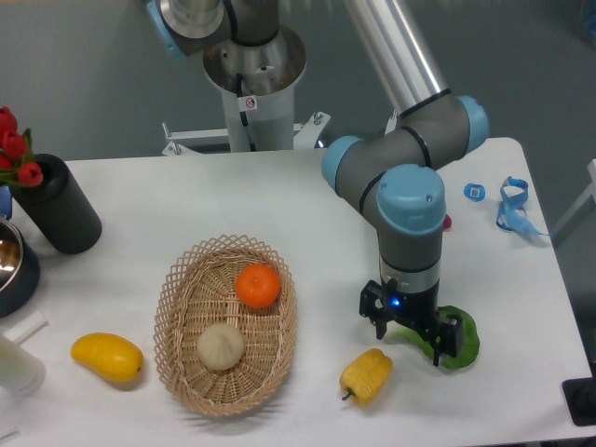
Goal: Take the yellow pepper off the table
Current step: 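Lower the open gripper over the yellow bell pepper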
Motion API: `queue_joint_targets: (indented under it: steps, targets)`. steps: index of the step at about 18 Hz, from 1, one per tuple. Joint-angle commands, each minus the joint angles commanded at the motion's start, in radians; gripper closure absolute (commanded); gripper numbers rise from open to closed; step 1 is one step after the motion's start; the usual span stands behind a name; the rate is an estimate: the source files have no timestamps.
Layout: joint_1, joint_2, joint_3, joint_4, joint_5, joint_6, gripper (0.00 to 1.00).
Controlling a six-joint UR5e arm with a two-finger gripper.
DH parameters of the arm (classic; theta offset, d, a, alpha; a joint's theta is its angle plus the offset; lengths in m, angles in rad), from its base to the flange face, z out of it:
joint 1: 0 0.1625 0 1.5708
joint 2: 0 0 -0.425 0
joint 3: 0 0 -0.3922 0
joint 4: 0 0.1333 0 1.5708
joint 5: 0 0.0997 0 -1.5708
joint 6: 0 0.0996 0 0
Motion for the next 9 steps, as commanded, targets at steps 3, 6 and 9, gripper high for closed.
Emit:
queue_joint_targets:
  steps: [3, 6, 9]
  targets:
    - [-0.011, -0.031, 0.011, 0.002, -0.003, 0.002, 0.00]
    - [-0.012, -0.051, 0.014, 0.002, -0.041, 0.003, 0.00]
    - [-0.012, -0.057, 0.014, 0.002, -0.043, 0.006, 0.00]
